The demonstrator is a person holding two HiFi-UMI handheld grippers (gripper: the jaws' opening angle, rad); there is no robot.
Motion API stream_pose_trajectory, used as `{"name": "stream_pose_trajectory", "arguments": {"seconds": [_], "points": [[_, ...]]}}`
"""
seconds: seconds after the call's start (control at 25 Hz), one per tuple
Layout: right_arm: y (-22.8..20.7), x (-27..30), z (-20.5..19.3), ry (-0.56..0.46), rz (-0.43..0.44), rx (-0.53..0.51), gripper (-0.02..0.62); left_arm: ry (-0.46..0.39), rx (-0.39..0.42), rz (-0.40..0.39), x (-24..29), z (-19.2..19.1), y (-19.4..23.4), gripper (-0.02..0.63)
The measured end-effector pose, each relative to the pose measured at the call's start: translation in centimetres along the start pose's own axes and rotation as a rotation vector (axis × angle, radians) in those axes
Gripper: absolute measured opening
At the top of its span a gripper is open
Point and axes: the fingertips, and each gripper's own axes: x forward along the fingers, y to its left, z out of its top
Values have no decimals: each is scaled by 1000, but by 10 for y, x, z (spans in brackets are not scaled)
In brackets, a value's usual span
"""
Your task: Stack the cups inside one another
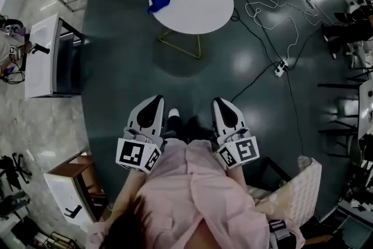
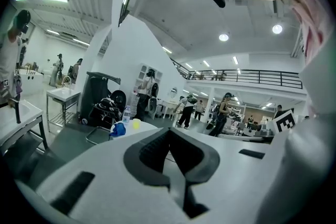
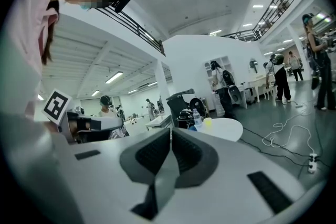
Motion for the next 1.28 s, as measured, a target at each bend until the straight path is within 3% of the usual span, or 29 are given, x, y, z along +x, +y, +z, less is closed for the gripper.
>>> {"name": "stream_pose_trajectory", "arguments": {"seconds": [0.4, 0.68, 1.0, 1.28], "points": [[-8, 16, -14, 56, 12, 12, 34, 22, 31, 2, 15, -5, 4, 15], [-33, 50, -8, 113, 18, -170, 34, -3, 119, 62, 54, 4, 16, 14], [-64, 93, 5, 115, 77, -178, 34, -110, 99, 132, 91, 35, 27, 15], [-80, 114, 17, 89, 121, -178, 34, -122, 91, 140, 113, 40, 28, 15]]}}
